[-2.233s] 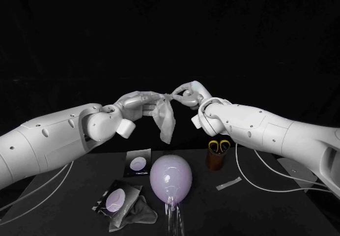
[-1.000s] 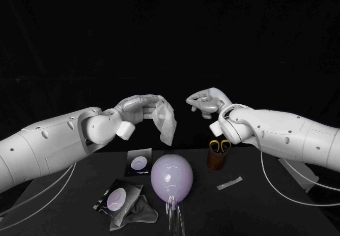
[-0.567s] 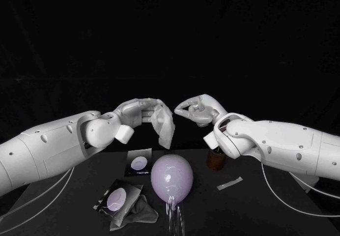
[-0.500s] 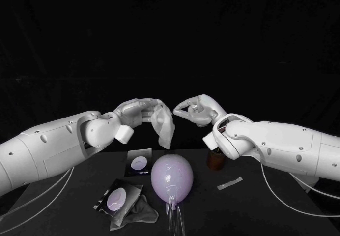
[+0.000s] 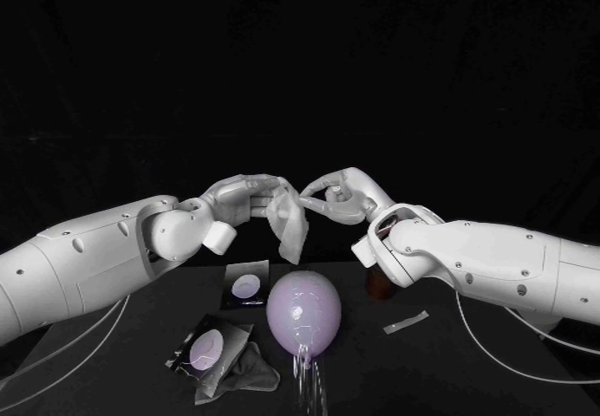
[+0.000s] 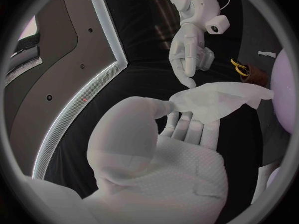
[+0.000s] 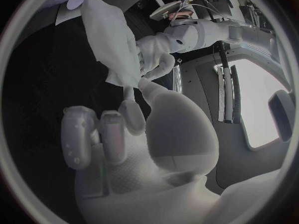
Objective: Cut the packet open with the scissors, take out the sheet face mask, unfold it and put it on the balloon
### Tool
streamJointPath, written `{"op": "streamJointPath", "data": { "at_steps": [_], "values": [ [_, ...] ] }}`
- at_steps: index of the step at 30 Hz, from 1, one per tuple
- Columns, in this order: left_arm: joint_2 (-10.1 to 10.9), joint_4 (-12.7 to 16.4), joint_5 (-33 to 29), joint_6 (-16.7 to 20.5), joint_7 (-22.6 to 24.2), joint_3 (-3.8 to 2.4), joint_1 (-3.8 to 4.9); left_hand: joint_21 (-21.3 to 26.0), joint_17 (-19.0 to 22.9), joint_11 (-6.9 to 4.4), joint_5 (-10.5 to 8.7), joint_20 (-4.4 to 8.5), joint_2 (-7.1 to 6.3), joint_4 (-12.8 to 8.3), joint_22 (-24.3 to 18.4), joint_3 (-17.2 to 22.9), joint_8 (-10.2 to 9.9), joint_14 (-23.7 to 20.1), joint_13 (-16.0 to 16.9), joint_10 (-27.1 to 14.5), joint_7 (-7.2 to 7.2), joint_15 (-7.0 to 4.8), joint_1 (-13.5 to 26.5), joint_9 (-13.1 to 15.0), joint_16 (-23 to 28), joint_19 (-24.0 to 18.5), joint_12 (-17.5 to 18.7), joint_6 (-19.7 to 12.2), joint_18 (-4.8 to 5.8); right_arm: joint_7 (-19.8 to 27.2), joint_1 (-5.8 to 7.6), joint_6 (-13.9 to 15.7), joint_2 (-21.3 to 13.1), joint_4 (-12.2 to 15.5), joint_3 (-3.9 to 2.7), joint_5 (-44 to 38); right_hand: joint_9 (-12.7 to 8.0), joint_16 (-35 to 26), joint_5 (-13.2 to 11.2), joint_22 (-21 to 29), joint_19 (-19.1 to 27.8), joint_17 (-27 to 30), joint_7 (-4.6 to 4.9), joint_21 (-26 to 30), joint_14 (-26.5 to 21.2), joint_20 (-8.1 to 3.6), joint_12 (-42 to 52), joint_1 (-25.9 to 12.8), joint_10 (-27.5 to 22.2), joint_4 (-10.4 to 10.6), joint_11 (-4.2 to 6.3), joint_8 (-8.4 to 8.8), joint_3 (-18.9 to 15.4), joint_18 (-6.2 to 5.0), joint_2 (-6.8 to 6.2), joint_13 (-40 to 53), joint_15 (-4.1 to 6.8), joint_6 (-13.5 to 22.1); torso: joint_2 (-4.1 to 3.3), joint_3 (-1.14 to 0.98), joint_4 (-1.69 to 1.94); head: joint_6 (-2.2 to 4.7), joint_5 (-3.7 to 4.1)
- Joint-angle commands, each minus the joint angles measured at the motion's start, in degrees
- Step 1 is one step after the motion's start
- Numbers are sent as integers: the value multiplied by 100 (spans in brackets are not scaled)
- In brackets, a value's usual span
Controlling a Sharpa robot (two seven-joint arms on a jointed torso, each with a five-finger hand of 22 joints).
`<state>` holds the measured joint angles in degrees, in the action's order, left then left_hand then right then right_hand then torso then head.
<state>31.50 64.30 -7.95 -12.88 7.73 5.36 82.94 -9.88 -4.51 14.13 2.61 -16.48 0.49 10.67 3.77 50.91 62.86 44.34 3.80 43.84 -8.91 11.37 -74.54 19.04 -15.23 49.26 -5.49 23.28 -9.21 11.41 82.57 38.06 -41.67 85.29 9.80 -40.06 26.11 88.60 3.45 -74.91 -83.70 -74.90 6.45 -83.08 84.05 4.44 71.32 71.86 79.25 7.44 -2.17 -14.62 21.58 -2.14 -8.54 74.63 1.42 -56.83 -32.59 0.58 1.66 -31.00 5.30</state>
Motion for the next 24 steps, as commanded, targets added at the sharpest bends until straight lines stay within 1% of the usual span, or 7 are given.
{"op": "streamJointPath", "data": {
  "at_steps": [1,9,17,20,24],
  "values": [
    [1,26,44,-61,33,-8,3,30,-3,-10,14,3,24,-23,-10,13,156,45,-4,38,-778,7,-55,853,33,18,-21,-17,-97,-166,-10,182,27,-12,-2,-265,-8,-8,-33,-1285,-263,-1326,37,23,523,24,4,-35,6,2,-10,-2,-41,43,-5,-15,3,14,-6,-3,1,-2,0],
    [19,43,48,-72,38,-7,2,30,-3,-10,14,3,24,-23,-10,13,156,45,-4,38,-778,7,-55,853,33,18,-21,-17,-97,-362,-39,147,74,-85,-2,-344,-20,-22,-41,-1273,-242,-1309,51,57,515,33,-15,-73,-31,28,-24,6,-68,34,-6,-19,-10,31,1,-3,-4,-24,-10],
    [27,48,49,-71,49,-7,1,39,-1,-10,14,3,17,-32,-10,10,161,41,-5,40,-779,9,-61,849,43,14,-20,-17,-95,-458,-83,102,107,-106,-2,-375,-25,-25,-47,-1266,-229,-1306,57,75,512,41,-11,-119,-47,61,-32,4,-104,29,-11,-6,-18,33,1,-5,-3,-27,-20],
    [27,48,49,-69,52,-7,1,39,-1,-10,14,3,17,-32,-10,10,161,41,-5,40,-779,9,-61,849,43,14,-20,-17,-95,-475,-88,79,109,-108,-2,-380,-27,-24,-47,-1264,-225,-1308,59,81,512,44,-12,-132,-52,72,-34,5,-115,28,-13,-5,-21,37,2,-5,-9,-25,-20],
    [25,47,49,-69,54,-7,1,39,-1,-10,14,3,17,-32,-10,10,161,41,-5,40,-779,9,-61,849,43,14,-20,-17,-95,-480,-92,61,118,-103,-2,-381,-35,-29,-46,-1260,-217,-1303,67,89,509,55,-7,-232,-68,149,-45,3,-199,25,-33,10,-31,46,1,-5,-7,-24,-20]
  ]
}}
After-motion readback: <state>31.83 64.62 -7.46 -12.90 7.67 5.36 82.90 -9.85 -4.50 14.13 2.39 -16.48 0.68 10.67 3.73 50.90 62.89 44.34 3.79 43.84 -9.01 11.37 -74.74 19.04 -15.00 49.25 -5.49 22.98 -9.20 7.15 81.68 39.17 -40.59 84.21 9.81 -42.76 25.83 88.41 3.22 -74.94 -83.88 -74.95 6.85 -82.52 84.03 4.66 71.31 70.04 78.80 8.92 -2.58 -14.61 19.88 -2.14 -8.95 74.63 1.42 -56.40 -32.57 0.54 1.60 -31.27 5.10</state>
